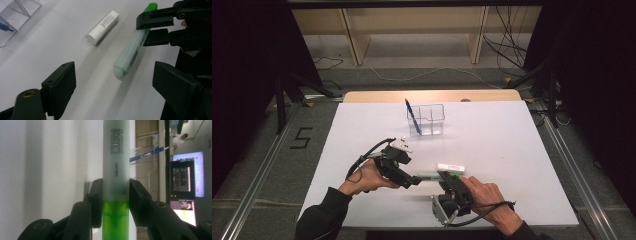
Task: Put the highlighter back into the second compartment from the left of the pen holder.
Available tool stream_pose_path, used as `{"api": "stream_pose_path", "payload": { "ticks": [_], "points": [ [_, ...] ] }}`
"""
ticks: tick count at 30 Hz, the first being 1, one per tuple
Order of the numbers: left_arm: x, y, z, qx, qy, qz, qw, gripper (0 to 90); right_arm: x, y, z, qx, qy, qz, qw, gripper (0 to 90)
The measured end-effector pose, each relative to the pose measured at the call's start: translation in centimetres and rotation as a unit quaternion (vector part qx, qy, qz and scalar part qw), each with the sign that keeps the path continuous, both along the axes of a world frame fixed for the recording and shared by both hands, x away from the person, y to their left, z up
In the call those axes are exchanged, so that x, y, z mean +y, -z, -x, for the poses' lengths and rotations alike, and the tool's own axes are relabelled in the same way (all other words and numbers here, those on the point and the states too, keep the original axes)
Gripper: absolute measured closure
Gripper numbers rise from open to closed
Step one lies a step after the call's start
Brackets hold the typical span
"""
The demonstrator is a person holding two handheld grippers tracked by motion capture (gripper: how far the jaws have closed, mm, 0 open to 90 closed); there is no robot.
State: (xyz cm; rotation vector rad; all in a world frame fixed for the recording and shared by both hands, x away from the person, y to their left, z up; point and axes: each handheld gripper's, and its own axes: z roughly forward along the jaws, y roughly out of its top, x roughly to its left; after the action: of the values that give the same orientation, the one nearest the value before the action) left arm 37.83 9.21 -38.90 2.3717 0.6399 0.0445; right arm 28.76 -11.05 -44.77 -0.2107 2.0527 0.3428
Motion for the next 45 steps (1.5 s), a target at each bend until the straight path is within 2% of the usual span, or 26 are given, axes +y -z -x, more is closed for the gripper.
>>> {"api": "stream_pose_path", "payload": {
  "ticks": [1,3,11,12,18,24,29,33,34,36,42,45],
  "points": [
    [-0.1,0.1,0.0,0.004,0.000,-0.001,1.0000,19.3,0.1,0.0,0.0,0.000,-0.006,0.009,0.9999,67.2],
    [-0.3,0.1,-0.1,0.009,0.010,-0.013,0.9998,19.9,0.4,0.3,0.1,-0.017,-0.017,0.012,0.9996,67.2],
    [-1.2,0.4,-0.4,0.028,0.036,-0.047,0.9978,23.7,1.1,0.8,0.5,-0.039,-0.040,0.044,0.9975,67.2],
    [-1.3,0.6,-0.4,0.033,0.036,-0.044,0.9979,24.3,1.2,0.8,0.6,-0.043,-0.042,0.047,0.9971,67.2],
    [-1.7,0.9,-0.6,0.045,0.058,-0.062,0.9954,27.8,1.5,1.1,0.7,-0.058,-0.061,0.062,0.9945,67.2],
    [-2.2,1.2,-0.8,0.061,0.074,-0.070,0.9929,31.5,1.8,1.4,0.8,-0.066,-0.074,0.081,0.9918,67.2],
    [-2.6,1.5,-1.1,0.073,0.089,-0.083,0.9899,36.8,1.9,1.6,0.9,-0.067,-0.077,0.084,0.9912,67.2],
    [-2.8,1.7,-1.3,0.074,0.101,-0.091,0.9880,42.5,2.0,1.6,0.9,-0.071,-0.083,0.090,0.9899,67.2],
    [-2.9,1.8,-1.3,0.077,0.100,-0.088,0.9881,43.7,2.0,1.7,0.9,-0.073,-0.084,0.092,0.9895,67.2],
    [-3.1,1.8,-1.3,0.079,0.111,-0.093,0.9863,46.3,2.0,1.7,1.0,-0.072,-0.085,0.095,0.9892,67.2],
    [-3.6,2.0,-1.4,0.082,0.128,-0.101,0.9832,52.2,1.9,1.9,1.0,-0.074,-0.088,0.101,0.9882,67.2],
    [-3.6,2.1,-1.4,0.086,0.128,-0.101,0.9829,54.2,1.9,2.0,1.0,-0.075,-0.091,0.104,0.9876,67.2]
  ]
}}
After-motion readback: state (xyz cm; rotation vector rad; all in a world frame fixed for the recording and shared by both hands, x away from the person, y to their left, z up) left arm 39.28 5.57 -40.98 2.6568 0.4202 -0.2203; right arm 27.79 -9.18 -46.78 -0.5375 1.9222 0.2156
